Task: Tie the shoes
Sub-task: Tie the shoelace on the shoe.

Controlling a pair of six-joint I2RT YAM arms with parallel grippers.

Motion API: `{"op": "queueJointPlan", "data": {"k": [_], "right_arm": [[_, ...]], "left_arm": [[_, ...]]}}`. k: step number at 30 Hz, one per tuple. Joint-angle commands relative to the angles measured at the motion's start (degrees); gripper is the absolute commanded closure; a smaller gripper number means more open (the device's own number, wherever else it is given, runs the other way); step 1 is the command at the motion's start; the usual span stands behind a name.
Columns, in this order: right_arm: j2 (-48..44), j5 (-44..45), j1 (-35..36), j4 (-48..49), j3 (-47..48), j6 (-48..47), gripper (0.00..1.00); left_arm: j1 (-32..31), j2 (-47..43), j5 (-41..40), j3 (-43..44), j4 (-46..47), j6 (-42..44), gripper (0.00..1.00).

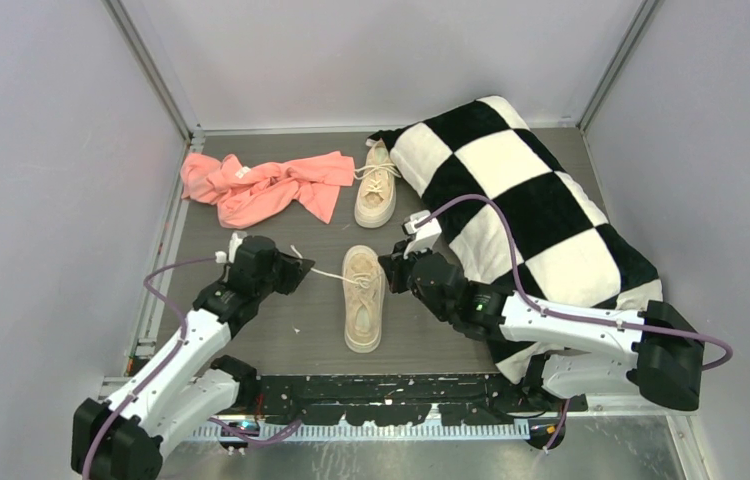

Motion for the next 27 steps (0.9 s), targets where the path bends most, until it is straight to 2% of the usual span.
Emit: {"op": "queueJointPlan", "data": {"k": [1, 13, 22, 25, 27], "right_arm": [[-1.6, 2.3, -0.8, -4.8, 2.9, 1.9, 0.99], [-0.9, 0.9, -5.3, -12.0, -2.1, 9.2, 0.99], [0.9, -1.1, -7.6, -12.3, -2.9, 9.6, 0.99], [-0.4, -1.7, -7.8, -13.3, -1.6, 9.5, 0.99], [-1.9, -1.6, -7.9, -14.3, -0.6, 8.9, 1.00]], "left_arm": [[0.4, -3.7, -1.4, 2.8, -11.3, 10.0, 0.99], [0.6, -4.9, -3.3, 2.3, -20.8, 18.8, 1.00], [0.8, -2.0, -0.5, 0.8, -17.5, 21.7, 0.99], [0.8, -1.2, 1.8, 3.6, -16.8, 25.3, 0.99], [0.8, -1.7, 0.5, 6.6, -18.3, 27.8, 0.99]]}}
